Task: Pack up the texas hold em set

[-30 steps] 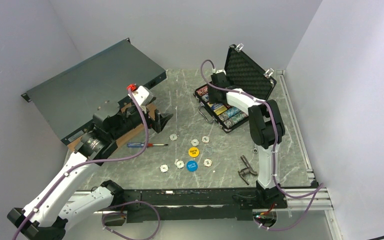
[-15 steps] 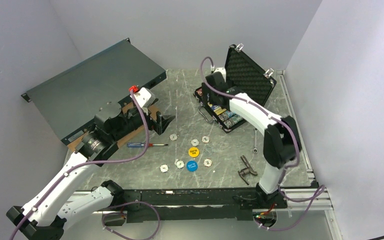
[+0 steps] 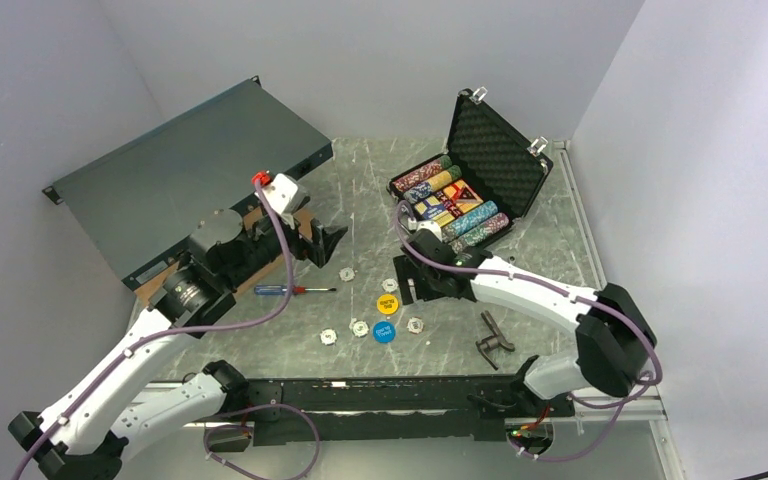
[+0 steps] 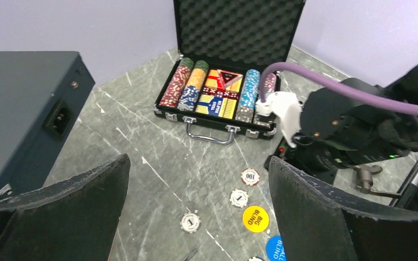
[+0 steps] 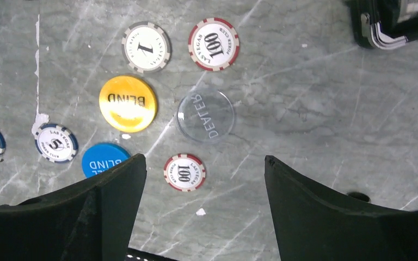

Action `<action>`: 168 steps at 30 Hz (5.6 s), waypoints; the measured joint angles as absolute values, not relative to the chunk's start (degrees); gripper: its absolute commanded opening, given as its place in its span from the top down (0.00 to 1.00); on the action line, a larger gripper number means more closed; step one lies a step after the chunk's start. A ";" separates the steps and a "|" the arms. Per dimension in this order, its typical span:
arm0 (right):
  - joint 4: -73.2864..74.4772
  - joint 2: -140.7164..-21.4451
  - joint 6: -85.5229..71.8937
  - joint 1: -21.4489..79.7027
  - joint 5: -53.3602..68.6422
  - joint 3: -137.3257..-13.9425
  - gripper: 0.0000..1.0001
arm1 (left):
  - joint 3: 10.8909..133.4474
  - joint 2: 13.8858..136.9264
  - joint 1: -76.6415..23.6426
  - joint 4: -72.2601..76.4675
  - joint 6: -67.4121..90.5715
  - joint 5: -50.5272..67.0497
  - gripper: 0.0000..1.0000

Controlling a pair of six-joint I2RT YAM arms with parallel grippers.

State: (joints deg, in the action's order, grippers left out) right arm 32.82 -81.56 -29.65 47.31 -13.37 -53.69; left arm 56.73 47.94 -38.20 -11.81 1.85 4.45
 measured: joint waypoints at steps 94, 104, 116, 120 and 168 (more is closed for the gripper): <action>32.97 -41.45 -38.57 34.28 -19.64 -35.03 0.00 | 56.73 98.04 -64.55 -20.84 25.10 -9.02 0.38; 33.19 -39.62 -38.41 32.64 -21.32 -34.63 0.00 | 56.90 98.54 -66.46 -20.86 24.62 -11.75 0.45; 33.26 -41.30 -37.67 30.70 -21.65 -34.65 0.00 | 55.99 98.00 -67.64 -19.57 25.19 -13.76 0.56; 32.93 -43.55 -37.95 23.79 -16.47 -34.63 0.01 | 54.13 96.23 -67.90 -19.25 24.75 -14.48 0.58; -13.45 -78.43 -46.30 35.18 43.24 -34.11 0.51 | 52.58 75.66 -67.96 -17.82 10.13 -18.63 0.61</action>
State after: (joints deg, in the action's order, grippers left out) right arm -13.45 -78.43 -46.30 35.18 43.24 -34.11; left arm 52.58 75.66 -67.96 -17.82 10.13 -18.63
